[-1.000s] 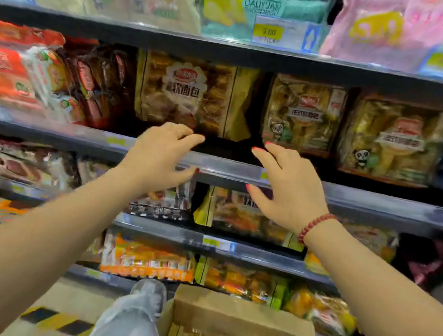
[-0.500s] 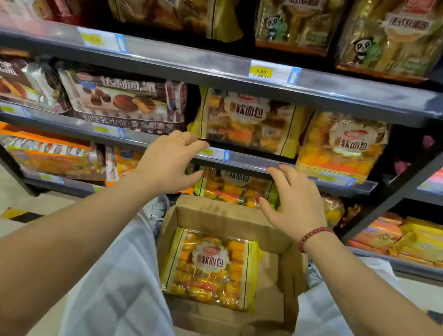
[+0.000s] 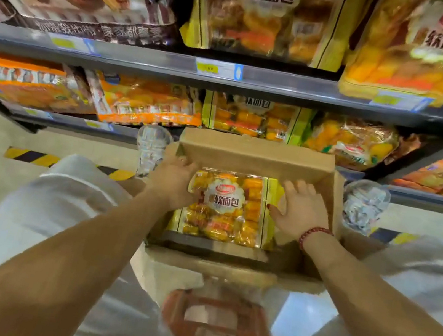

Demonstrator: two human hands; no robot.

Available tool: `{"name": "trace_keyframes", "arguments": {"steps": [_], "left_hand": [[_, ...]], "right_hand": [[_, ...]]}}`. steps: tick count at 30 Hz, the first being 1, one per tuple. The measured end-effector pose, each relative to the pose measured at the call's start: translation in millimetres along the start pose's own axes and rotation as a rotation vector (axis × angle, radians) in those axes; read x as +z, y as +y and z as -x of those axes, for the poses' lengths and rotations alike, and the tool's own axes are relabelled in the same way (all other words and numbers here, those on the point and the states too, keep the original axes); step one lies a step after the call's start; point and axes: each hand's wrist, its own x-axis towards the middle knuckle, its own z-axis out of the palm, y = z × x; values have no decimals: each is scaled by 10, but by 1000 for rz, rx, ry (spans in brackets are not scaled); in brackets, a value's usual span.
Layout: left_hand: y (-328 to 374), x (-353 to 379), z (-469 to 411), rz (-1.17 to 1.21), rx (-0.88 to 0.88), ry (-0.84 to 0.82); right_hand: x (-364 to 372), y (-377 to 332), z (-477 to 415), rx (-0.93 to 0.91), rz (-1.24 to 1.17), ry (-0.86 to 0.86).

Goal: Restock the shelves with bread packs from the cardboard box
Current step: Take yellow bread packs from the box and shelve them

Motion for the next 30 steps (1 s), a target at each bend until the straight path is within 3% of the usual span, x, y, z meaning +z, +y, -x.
{"name": "trace_keyframes", "arguments": {"steps": [13, 19, 24, 30], "left_hand": [[-58, 1313, -658, 139, -138, -185], [-189, 1688, -778, 179, -165, -208], [-243, 1877, -784, 232, -169, -146], [-252, 1973, -810, 341, -175, -94]], "right_hand": [[1155, 94, -468, 179, -104, -255], [1542, 72, -703, 544, -380, -435], [1709, 73, -851, 761, -489, -339], [1781, 197, -798, 745, -474, -238]]}}
